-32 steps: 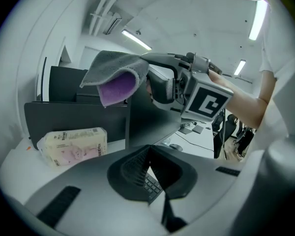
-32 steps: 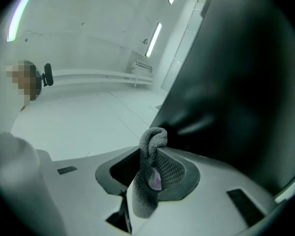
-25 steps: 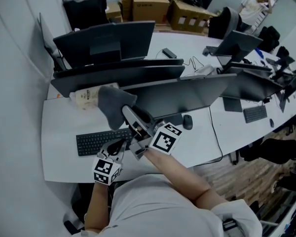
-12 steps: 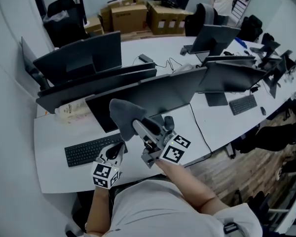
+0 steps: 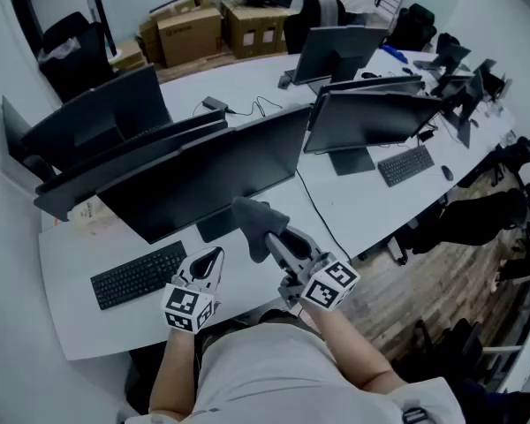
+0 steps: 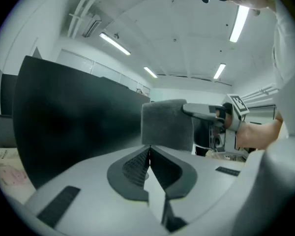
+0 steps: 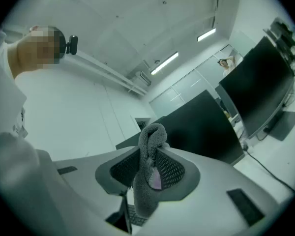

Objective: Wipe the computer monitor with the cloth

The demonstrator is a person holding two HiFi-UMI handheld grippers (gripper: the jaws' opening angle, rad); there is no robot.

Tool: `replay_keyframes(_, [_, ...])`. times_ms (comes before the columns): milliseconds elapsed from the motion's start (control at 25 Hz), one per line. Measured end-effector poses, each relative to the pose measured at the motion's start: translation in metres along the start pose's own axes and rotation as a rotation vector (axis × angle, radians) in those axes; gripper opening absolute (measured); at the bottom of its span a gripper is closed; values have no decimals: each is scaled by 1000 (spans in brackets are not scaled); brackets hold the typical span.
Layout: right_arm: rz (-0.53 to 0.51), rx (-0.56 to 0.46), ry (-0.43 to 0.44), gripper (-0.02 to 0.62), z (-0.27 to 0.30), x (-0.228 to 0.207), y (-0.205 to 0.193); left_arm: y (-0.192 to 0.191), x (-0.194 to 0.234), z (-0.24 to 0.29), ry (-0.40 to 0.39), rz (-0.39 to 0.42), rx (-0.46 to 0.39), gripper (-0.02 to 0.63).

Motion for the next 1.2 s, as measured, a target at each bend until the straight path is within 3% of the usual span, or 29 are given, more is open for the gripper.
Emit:
replay_keyframes(400, [-140, 173, -167, 109, -87, -18, -13, 0, -51, 29, -55, 20, 2, 2])
replay_keyframes(840, [-214, 324, -198, 107, -120, -26, -18, -5, -85, 44, -78, 35, 27, 2])
replay_keyframes(1200, [-203, 348, -196, 107, -135, -34, -20, -10, -99, 54, -61, 26, 30, 2])
Point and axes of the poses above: the fingertips, and each gripper's own axes: z forward along the fingers, x to its left, y out of its top, the point moved 8 cm from there along -z, backward along the fingers, and after that the axes turned 15 degrees about y, right-handed, at the moved point
